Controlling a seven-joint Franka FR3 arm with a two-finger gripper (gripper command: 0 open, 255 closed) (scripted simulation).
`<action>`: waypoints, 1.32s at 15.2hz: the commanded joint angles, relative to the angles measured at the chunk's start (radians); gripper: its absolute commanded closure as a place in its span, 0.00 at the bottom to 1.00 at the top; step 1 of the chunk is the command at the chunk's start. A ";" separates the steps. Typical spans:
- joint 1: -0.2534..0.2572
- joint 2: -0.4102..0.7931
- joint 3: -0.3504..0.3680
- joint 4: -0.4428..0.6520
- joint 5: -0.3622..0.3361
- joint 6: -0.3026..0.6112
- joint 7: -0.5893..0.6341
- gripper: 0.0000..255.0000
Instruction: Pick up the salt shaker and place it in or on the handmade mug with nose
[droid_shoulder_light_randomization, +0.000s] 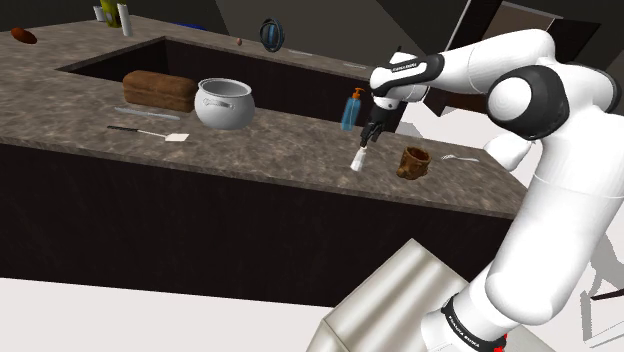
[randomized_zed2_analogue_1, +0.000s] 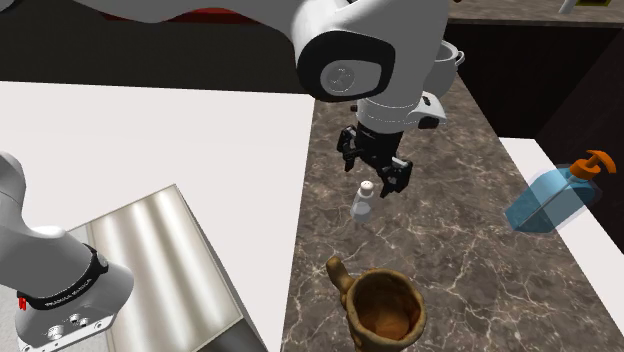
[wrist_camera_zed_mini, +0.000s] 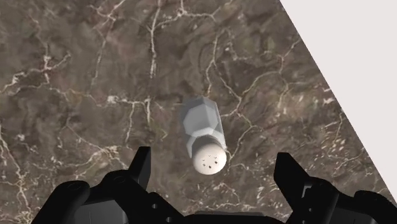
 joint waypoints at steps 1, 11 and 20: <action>-0.001 0.010 0.002 -0.012 0.006 0.022 -0.004 0.00; -0.002 0.024 0.005 -0.029 0.013 0.052 -0.009 0.00; -0.002 0.024 0.005 -0.029 0.013 0.052 -0.009 1.00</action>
